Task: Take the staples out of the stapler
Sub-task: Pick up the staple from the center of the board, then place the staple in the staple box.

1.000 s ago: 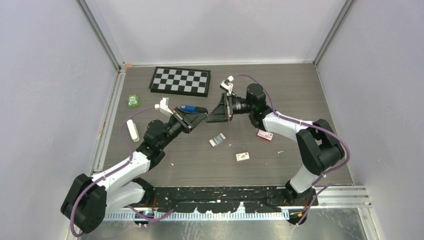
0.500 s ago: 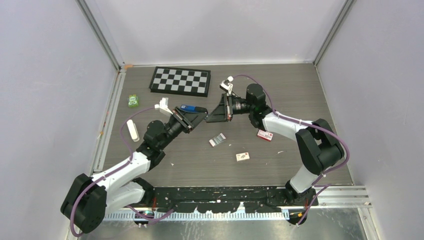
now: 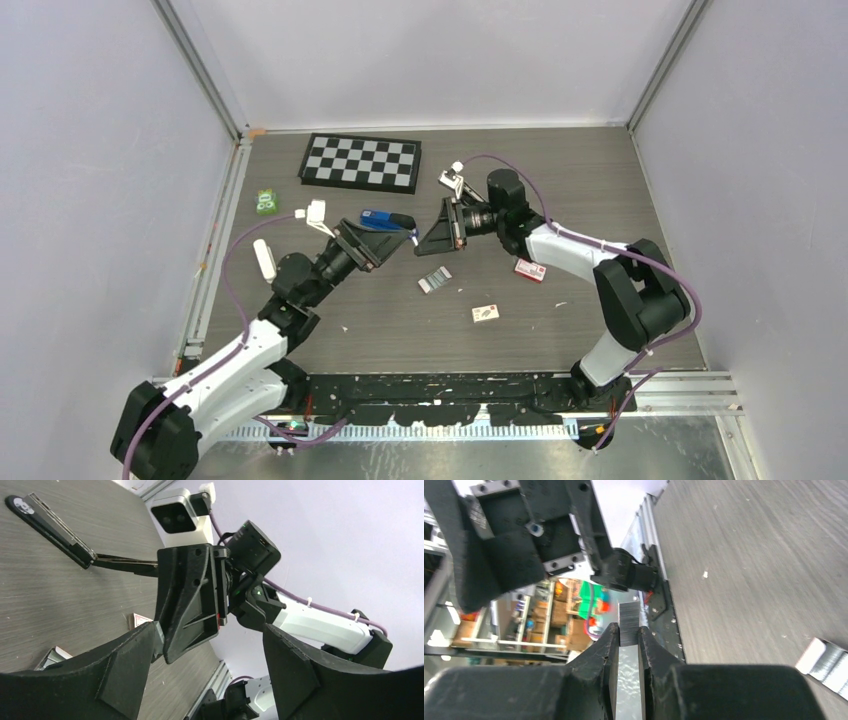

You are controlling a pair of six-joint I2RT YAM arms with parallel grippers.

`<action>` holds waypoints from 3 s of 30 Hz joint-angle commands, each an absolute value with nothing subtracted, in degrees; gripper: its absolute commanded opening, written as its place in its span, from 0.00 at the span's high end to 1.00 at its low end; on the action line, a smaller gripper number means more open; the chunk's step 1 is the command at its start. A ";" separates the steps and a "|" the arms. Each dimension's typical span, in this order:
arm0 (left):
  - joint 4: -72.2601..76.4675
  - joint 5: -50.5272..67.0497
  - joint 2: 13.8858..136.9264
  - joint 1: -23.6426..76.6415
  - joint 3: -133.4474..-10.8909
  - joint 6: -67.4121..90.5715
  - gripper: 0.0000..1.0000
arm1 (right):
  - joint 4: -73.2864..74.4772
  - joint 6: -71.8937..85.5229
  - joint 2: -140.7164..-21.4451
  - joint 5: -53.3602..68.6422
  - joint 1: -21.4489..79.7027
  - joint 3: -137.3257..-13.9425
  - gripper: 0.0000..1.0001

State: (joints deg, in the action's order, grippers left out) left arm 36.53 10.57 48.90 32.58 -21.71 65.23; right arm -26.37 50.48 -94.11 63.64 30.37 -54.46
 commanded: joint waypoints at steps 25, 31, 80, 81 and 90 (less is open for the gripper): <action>8.19 6.77 37.86 28.39 -17.02 48.10 0.35 | 42.78 -13.23 -87.47 27.22 36.30 -74.66 0.92; 10.31 5.63 42.85 28.39 -15.81 48.74 0.38 | 45.83 -13.56 -91.88 19.04 42.45 -76.66 0.90; 1.63 -4.39 30.47 28.39 -9.19 47.94 0.43 | 52.81 -5.71 -116.31 3.52 49.16 -90.61 0.86; 1.69 -4.39 30.36 28.39 -9.10 47.98 0.43 | 52.88 -5.71 -116.43 3.52 49.26 -90.69 0.86; 1.96 -4.41 30.14 28.39 -8.89 48.16 0.43 | 53.08 -5.32 -117.42 2.41 49.38 -91.48 0.84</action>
